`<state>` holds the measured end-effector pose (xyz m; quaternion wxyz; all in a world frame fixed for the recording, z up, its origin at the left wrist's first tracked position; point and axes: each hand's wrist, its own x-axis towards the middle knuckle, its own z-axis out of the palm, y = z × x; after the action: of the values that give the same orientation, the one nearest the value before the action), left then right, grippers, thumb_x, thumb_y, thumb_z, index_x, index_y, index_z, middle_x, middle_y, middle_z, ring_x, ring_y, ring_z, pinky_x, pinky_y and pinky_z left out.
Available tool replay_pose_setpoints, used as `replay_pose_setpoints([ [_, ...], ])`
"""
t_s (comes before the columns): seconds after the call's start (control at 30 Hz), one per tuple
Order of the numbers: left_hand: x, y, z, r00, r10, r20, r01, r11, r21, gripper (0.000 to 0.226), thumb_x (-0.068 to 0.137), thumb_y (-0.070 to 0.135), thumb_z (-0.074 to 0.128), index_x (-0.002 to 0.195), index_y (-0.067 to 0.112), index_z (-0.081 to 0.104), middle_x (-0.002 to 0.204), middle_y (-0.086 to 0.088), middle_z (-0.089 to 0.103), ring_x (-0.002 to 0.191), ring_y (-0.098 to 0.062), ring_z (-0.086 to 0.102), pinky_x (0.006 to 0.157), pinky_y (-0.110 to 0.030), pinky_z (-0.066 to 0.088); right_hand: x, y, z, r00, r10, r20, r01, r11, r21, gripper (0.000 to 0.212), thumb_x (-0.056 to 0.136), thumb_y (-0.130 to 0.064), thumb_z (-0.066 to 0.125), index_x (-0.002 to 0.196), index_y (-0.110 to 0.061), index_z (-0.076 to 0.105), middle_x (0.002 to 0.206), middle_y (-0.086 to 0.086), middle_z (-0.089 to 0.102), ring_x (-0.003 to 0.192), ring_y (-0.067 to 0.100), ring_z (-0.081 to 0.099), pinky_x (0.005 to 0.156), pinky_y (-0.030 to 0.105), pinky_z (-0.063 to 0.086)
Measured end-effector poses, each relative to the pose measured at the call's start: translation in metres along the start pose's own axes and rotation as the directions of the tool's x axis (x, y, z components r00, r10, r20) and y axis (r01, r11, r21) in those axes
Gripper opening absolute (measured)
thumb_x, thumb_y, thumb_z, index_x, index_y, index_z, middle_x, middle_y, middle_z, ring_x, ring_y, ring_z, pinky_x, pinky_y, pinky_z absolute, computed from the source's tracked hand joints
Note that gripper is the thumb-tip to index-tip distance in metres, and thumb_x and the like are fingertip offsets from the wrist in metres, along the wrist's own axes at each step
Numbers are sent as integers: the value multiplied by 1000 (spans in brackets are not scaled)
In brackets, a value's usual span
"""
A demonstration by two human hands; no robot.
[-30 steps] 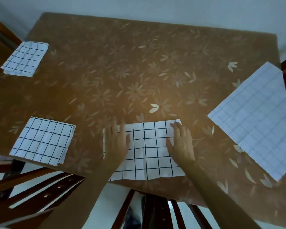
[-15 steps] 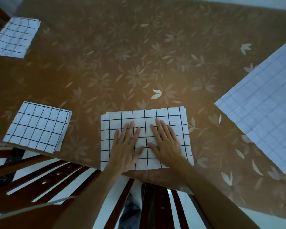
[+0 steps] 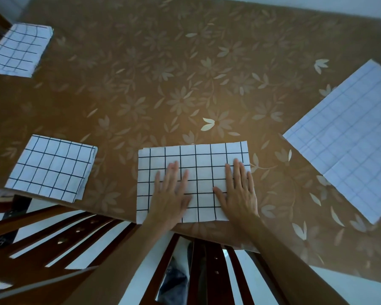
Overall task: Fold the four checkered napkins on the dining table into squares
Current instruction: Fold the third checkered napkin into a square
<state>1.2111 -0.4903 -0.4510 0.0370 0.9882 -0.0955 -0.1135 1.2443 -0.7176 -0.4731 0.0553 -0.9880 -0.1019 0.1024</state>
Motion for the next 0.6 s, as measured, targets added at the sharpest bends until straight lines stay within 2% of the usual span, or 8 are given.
replay_pose_setpoints([
  [0.07,-4,23,2,991,131,35,-130,991,-44,71,100,62,16,158,22,2,164,-12,-14,151,-29,-14,119,-59,10,-5,-8,-1,1000,-17,-15,17,1000,-6,73,100,-54,22,155,-7,8,163,14,-1,150,27,-2,122,46,10],
  [0.2,-5,35,15,991,76,108,-75,997,-14,74,98,69,15,157,27,-1,165,-9,-13,151,-29,-13,117,-62,9,-15,-14,3,992,-123,3,123,992,-1,65,102,-50,20,155,-12,14,163,11,3,151,25,0,121,47,13],
  [0.3,-9,22,10,984,115,136,-116,993,-2,86,91,78,14,157,26,-5,164,-11,-18,151,-28,-17,118,-62,4,-19,-6,1,996,-90,24,91,996,-2,66,101,-52,19,155,-15,14,163,11,6,150,25,4,120,47,16],
  [0.4,-23,13,3,976,175,130,-175,984,-17,104,81,86,27,157,23,-8,163,-14,-17,150,-31,-17,120,-57,-3,-30,-3,-7,999,-31,-10,32,995,96,62,102,-49,23,153,-13,23,162,11,15,150,25,10,120,45,16],
  [0.43,-28,13,2,967,222,123,-222,975,-10,107,80,85,34,157,22,-5,163,-16,-14,151,-33,-14,120,-56,-3,-34,-2,-9,1000,-12,-29,16,990,138,59,103,-46,25,152,-13,27,161,11,18,150,24,13,120,45,17],
  [0.5,-36,18,4,940,334,76,-335,942,7,98,82,75,48,155,18,19,163,-21,9,151,-37,9,121,-53,10,-44,0,-12,998,0,-63,12,982,187,54,103,-41,31,148,-12,35,159,10,25,148,23,19,118,45,23],
  [0.57,-38,25,7,905,424,-20,-424,905,31,71,84,60,61,137,14,48,149,-21,40,139,-36,36,118,-51,27,-53,1,-12,997,-2,-78,18,978,207,51,103,-40,33,145,-11,40,157,10,30,146,23,26,115,44,29],
  [0.6,-37,27,8,890,450,-67,-448,893,43,55,86,51,65,125,13,56,140,-21,50,132,-34,45,116,-50,32,-56,0,-14,997,1,-73,15,977,213,51,103,-41,31,145,-13,40,157,8,31,145,22,27,115,44,29],
])
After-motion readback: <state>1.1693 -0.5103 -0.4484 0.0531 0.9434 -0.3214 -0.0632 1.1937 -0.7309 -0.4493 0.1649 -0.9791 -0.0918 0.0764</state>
